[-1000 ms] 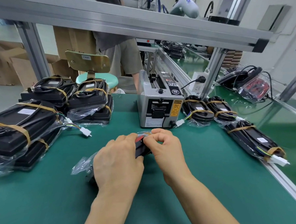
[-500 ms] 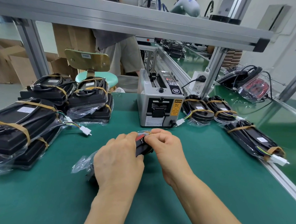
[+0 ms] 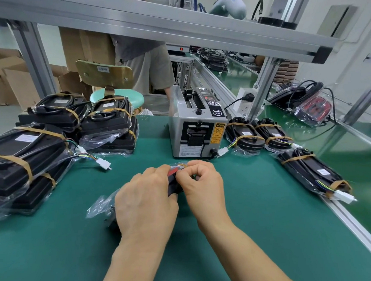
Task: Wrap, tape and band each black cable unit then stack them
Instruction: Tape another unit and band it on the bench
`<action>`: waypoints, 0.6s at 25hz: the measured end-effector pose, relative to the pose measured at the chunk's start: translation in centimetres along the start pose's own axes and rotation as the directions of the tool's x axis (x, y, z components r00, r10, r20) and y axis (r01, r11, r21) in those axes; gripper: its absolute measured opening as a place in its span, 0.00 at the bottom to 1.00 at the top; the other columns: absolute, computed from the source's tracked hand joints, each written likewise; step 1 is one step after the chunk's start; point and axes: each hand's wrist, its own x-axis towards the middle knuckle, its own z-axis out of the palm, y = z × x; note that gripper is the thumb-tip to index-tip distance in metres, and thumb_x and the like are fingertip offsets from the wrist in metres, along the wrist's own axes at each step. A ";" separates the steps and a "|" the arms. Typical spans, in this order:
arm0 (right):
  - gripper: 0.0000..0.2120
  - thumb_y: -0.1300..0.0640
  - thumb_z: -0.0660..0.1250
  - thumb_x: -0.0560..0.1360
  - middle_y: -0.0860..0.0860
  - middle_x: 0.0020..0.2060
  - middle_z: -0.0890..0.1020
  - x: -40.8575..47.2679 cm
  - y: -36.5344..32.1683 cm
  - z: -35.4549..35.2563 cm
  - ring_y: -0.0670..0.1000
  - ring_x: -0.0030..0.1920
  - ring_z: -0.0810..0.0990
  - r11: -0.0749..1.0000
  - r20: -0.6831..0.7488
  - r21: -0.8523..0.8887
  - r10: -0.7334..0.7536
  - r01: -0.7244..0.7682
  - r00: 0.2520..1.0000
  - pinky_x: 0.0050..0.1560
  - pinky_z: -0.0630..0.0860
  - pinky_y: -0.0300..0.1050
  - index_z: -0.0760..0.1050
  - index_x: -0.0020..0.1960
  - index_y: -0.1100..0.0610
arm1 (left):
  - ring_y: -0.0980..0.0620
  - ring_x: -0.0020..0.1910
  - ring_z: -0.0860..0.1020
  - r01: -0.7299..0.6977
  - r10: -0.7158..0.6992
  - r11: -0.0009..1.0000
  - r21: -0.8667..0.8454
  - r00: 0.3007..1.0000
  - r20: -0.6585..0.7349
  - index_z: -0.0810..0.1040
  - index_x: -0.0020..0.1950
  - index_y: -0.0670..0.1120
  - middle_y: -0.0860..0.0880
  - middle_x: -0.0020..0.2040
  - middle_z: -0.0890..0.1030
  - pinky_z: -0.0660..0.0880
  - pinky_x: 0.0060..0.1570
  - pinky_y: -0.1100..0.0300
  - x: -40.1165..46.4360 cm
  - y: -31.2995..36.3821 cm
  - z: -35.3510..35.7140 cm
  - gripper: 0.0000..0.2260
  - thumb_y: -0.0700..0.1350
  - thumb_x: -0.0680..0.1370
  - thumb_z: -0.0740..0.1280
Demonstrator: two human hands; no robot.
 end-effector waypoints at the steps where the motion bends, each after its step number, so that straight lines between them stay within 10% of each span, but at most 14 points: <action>1: 0.02 0.62 0.69 0.70 0.48 0.48 0.78 -0.1 0.1 0.1 0.37 0.46 0.75 1.000 -0.011 0.003 0.005 -0.005 1.000 0.46 0.70 0.29 0.78 0.38 0.57 | 0.55 0.47 0.77 -0.002 0.002 1.000 0.001 1.000 0.001 0.73 0.57 0.60 0.56 0.48 0.78 0.60 0.35 0.61 0.0 0.0 0.0 0.15 0.58 0.72 0.67; 8: 0.11 0.60 0.67 0.74 0.45 0.50 0.76 0.2 0.4 -0.3 0.40 0.49 0.75 0.937 0.042 0.295 0.182 -0.186 0.982 0.45 0.69 0.32 0.71 0.52 0.47 | 0.54 0.48 0.77 -0.008 0.008 1.000 -0.004 1.000 0.005 0.73 0.59 0.60 0.57 0.49 0.79 0.61 0.36 0.61 -0.2 0.1 -0.3 0.17 0.57 0.71 0.68; 15: 0.11 0.61 0.69 0.74 0.51 0.57 0.76 0.1 1.1 -0.3 0.38 0.50 0.75 0.967 0.135 0.227 0.088 -0.118 0.987 0.47 0.70 0.29 0.74 0.52 0.48 | 0.53 0.47 0.78 0.001 -0.001 1.000 -0.023 1.000 0.009 0.74 0.59 0.61 0.56 0.48 0.80 0.62 0.36 0.61 0.0 -0.1 -0.4 0.17 0.57 0.71 0.68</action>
